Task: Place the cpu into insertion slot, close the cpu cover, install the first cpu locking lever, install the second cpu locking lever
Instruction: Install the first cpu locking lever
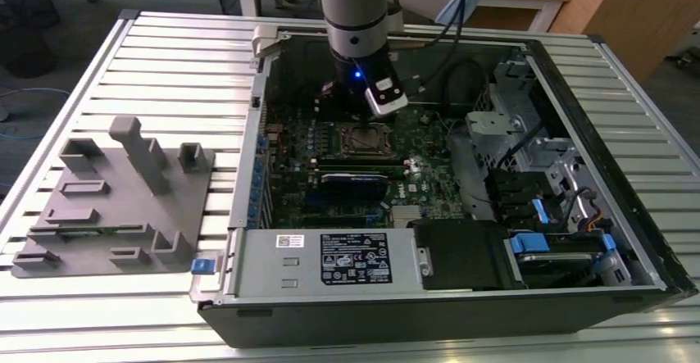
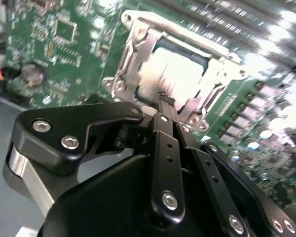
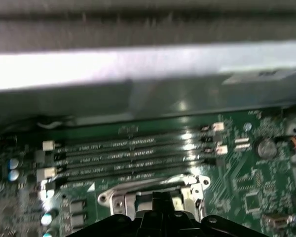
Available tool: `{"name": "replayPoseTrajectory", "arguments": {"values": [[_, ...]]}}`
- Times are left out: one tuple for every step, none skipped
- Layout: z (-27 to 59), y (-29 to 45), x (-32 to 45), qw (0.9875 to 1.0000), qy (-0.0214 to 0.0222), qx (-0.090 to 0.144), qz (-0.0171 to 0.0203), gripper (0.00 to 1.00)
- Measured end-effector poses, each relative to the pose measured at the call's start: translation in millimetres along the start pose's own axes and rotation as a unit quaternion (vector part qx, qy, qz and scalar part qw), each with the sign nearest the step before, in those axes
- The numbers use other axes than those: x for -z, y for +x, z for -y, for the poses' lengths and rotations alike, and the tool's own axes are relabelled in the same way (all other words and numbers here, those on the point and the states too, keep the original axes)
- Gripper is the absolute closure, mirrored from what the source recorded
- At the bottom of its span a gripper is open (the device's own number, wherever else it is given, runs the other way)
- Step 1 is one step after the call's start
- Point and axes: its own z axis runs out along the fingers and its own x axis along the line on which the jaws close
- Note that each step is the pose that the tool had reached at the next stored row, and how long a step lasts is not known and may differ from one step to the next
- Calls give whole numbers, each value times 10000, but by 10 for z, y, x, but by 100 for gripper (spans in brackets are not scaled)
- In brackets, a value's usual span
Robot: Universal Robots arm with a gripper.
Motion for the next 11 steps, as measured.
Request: {"name": "replayPoseTrajectory", "arguments": {"values": [[1, 0, 0, 10000, 72, -1, -22, 89], [0, -4, 0, 9999, 143, 3, -54, 89], [-1, -9, 1, 9998, 164, 4, -72, 89], [-1, -11, 4, 9998, 166, 3, -75, 89], [-2, -14, 12, 9998, 166, 3, -76, 89], [-4, -17, 26, 9998, 165, 2, -76, 89], [-7, -21, 44, 9998, 165, 2, -76, 89], [-9, -25, 66, 9998, 165, 3, -76, 89], [-12, -29, 90, 9998, 165, 3, -76, 89], [-15, -33, 117, 9998, 165, 3, -76, 89], [-18, -38, 143, 9998, 165, 3, -76, 89]]}}
